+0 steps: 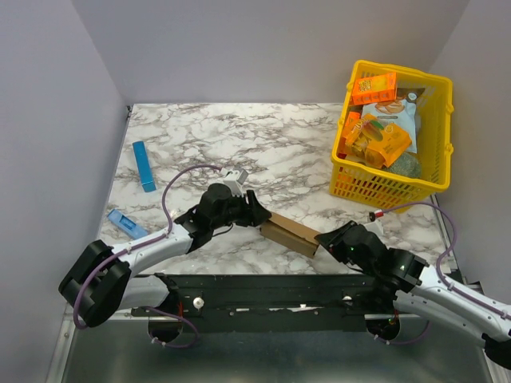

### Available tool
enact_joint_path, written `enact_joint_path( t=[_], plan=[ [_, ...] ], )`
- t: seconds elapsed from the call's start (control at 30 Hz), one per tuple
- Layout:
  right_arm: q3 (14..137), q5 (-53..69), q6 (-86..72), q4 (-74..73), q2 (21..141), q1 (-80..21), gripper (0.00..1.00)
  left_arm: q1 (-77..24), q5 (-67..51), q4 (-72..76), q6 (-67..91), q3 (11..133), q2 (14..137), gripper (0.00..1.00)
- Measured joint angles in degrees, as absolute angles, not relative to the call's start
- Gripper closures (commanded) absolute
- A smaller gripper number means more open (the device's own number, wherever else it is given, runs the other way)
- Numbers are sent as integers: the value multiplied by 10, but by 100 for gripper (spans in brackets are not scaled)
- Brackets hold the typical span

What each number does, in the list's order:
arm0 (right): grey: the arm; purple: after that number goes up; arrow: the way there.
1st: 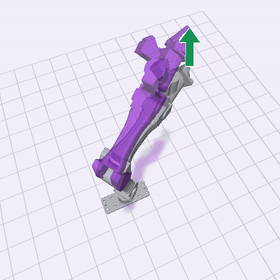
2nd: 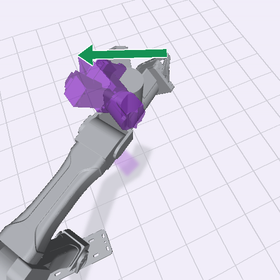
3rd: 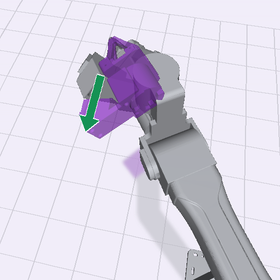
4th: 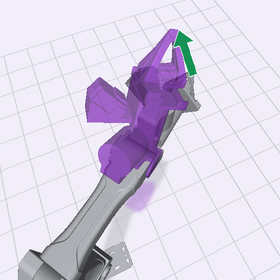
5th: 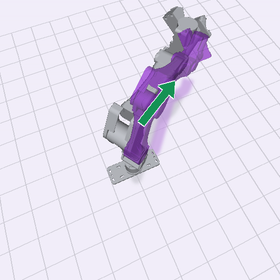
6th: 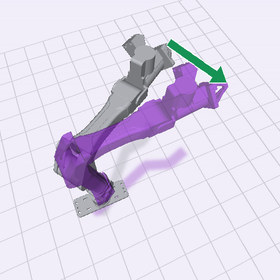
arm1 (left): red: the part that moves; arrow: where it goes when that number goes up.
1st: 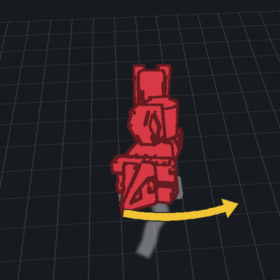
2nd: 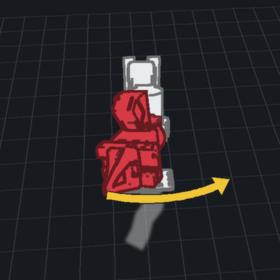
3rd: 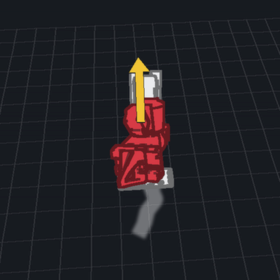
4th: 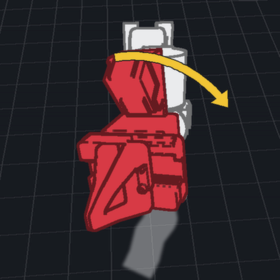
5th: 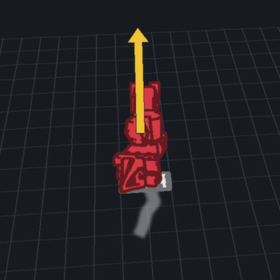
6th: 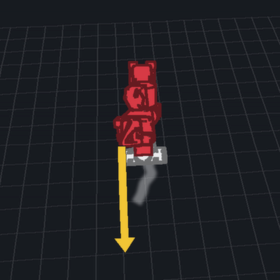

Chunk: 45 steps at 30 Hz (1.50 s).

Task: Fold the paper box

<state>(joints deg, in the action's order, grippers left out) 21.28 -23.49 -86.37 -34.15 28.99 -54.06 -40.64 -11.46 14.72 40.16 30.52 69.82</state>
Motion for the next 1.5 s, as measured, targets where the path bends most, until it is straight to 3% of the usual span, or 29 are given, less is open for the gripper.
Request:
enact_joint_path(
  t=[0.33,0.57,0.73,0.9,0.97,1.1,1.3,1.5],
  plan=[
    [210,-235,-866,-341,295,-541,64,-410,-128,171,408,294,705,70],
    [210,-237,-867,-340,302,-541,64,-410,-126,173,407,291,705,70],
    [210,-237,-867,-338,308,-541,64,-410,-116,164,396,291,701,38],
    [210,-238,-867,-335,309,-541,64,-408,-87,131,384,285,682,26],
    [210,-239,-867,-334,310,-541,64,-408,-82,126,383,280,674,27],
    [210,-239,-867,-333,311,-541,64,-406,-87,142,389,271,674,44],
    [210,-240,-867,-333,311,-541,64,-403,-117,187,405,260,685,56],
    [210,-240,-867,-333,311,-541,64,-402,-128,207,416,249,689,60]
  ],
)
